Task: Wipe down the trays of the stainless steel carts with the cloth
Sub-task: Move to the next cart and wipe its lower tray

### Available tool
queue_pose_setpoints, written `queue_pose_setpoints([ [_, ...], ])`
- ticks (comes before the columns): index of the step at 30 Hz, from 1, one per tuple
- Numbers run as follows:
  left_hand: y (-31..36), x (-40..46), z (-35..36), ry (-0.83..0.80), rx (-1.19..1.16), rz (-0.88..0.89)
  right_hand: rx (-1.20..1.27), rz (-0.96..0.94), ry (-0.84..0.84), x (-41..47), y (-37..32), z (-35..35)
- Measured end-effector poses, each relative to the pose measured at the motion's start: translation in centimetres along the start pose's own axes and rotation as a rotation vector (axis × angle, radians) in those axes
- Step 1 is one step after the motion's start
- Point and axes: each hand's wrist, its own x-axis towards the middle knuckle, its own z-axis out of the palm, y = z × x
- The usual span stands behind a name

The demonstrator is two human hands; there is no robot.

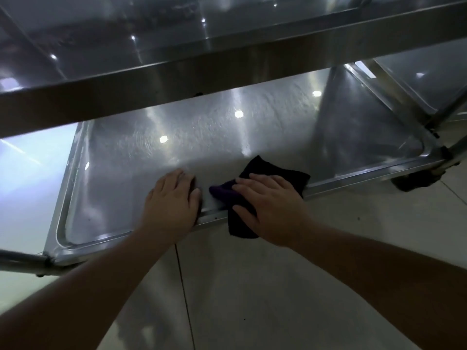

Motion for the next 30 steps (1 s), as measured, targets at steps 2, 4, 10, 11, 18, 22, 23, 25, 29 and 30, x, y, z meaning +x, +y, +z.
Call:
queue_pose_setpoints([
  [2,-0.1,-1.0,0.0,0.012,0.003,-0.021,0.011,0.093,-0.016,0.4,1.2,-0.4],
  [4,-0.5,-1.3,0.2,0.01,-0.026,-0.047,0.02,0.188,-0.044,1.1,3.1,-0.9],
  [10,-0.9,-1.5,1.0,0.037,-0.057,-0.052,0.017,0.335,-0.083,2.1,7.2,-1.3],
  [11,-0.9,-1.5,1.0,0.048,-0.055,-0.051,0.017,0.337,-0.083,2.2,7.2,-1.2],
  [18,-0.8,-1.7,1.2,0.045,0.003,-0.046,0.069,0.409,-0.09,4.6,9.0,-1.7],
  [22,-0.6,-1.8,1.2,0.034,0.017,-0.054,0.127,0.555,-0.092,9.7,10.4,-1.7],
  [23,-0.6,-1.8,1.2,0.035,0.021,-0.056,0.139,0.594,-0.103,11.2,10.3,-1.6],
  [25,-0.6,-1.7,1.2,0.036,0.031,-0.062,0.135,0.611,-0.147,13.8,9.4,-1.1],
  [29,-0.4,-1.7,1.0,0.021,0.029,-0.057,0.096,0.405,-0.2,16.1,5.6,0.1],
  [30,-0.3,-1.7,0.9,0.021,0.024,-0.058,0.089,0.331,-0.198,15.8,4.5,0.4],
])
